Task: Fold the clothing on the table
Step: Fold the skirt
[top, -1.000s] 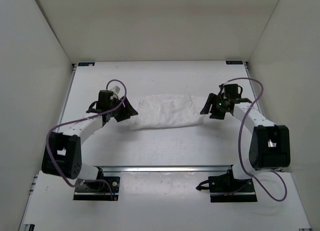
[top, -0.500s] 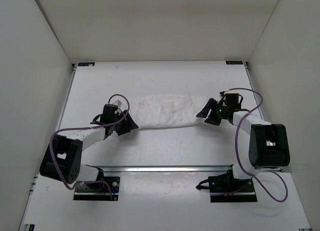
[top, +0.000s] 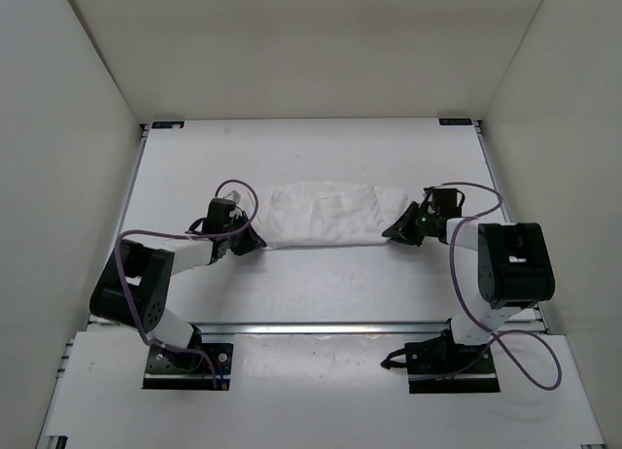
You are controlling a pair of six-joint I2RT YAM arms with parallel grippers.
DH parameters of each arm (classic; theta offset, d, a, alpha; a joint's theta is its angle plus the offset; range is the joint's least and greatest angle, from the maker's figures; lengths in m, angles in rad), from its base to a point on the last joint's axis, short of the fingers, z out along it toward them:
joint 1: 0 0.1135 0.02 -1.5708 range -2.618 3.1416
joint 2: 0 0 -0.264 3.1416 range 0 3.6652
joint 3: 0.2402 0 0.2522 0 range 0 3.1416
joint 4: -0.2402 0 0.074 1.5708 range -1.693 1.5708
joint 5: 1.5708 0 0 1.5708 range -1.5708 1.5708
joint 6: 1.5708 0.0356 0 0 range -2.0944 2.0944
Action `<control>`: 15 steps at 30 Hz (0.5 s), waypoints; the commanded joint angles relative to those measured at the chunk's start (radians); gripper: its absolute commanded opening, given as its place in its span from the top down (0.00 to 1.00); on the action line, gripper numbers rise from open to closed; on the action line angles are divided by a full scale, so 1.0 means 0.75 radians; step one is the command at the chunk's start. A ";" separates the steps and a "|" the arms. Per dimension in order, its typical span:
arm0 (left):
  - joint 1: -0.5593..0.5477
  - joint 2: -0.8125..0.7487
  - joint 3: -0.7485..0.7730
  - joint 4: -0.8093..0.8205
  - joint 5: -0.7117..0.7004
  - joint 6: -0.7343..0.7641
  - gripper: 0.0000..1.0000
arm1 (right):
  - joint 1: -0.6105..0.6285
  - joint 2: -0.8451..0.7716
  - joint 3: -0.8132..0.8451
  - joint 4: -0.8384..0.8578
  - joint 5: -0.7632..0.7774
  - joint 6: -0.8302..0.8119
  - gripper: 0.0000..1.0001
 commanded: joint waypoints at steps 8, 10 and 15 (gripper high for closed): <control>-0.229 0.098 0.084 0.108 -0.066 -0.085 1.00 | -0.028 -0.200 0.443 -0.596 0.347 -0.391 1.00; -0.250 0.137 0.102 0.143 -0.056 -0.103 1.00 | 0.088 -0.167 0.664 -0.776 0.395 -0.515 1.00; -0.246 0.208 0.145 0.167 -0.045 -0.124 1.00 | 0.345 -0.114 0.857 -0.846 0.474 -0.565 1.00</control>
